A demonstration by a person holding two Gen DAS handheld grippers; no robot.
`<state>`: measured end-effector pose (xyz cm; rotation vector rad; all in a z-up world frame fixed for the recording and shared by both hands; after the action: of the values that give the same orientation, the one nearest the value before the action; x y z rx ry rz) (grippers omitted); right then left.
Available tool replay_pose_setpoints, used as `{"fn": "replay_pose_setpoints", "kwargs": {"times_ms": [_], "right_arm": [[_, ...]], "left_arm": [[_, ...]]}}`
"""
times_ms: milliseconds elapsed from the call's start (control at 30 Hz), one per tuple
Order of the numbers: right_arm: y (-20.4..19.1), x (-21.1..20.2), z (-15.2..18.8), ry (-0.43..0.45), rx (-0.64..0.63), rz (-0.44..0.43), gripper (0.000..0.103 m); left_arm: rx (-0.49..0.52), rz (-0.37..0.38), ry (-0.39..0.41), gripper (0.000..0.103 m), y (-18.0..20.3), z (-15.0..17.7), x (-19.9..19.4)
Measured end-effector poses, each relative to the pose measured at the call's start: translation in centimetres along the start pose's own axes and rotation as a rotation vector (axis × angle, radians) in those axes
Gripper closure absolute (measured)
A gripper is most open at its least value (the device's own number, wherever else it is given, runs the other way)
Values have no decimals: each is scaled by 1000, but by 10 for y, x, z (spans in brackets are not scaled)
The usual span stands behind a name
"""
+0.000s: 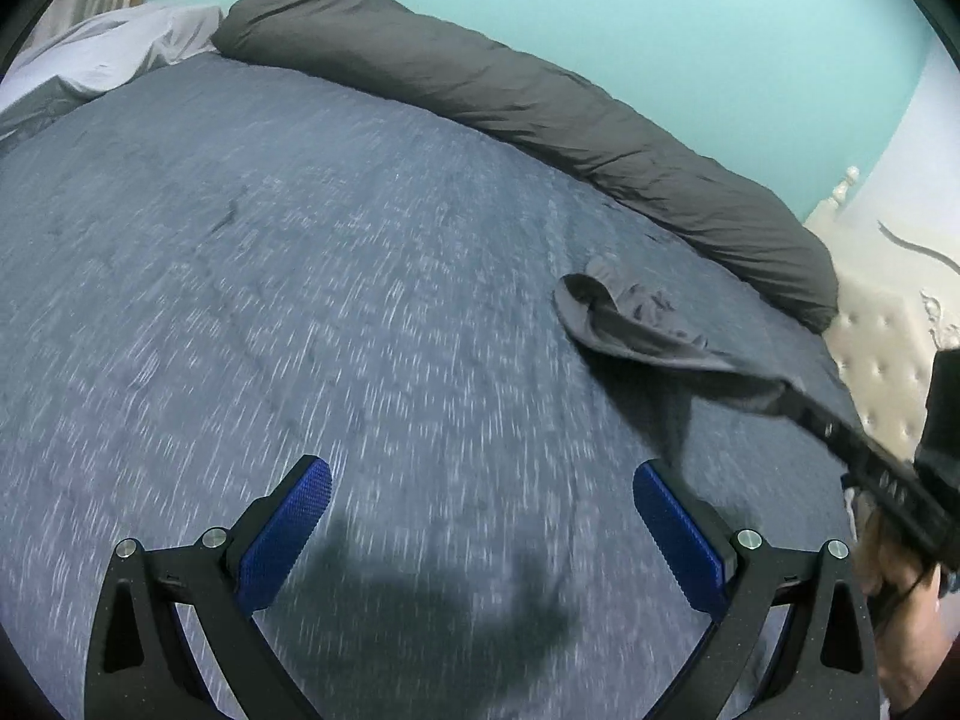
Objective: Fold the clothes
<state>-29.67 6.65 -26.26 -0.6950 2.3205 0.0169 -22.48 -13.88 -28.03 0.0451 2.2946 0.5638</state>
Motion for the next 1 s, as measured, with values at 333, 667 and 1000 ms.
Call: {"fn": "replay_pose_setpoints", "kwargs": {"times_ms": [333, 667, 1000], "right_arm": [[-64, -76, 65, 0, 40, -67, 96], [-77, -76, 132, -60, 132, -95, 96], [-46, -61, 147, -76, 294, -132, 67]], "left_arm": [[8, 8, -6, 0, -2, 51, -67], [8, 31, -16, 0, -13, 84, -71], [58, 43, -68, 0, -7, 87, -21]]}}
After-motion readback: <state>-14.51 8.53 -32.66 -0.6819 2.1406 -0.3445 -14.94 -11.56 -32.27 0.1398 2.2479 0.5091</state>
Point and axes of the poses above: each gripper's, at about its wrist camera, not at the fingertips, and x roughly the way its jaws point, y to its right, z to its underside, the point moved 4 cm from there along x, roughly the way its jaws point, and after that the axes turned 3 degrees about z, right-handed, at the moved point
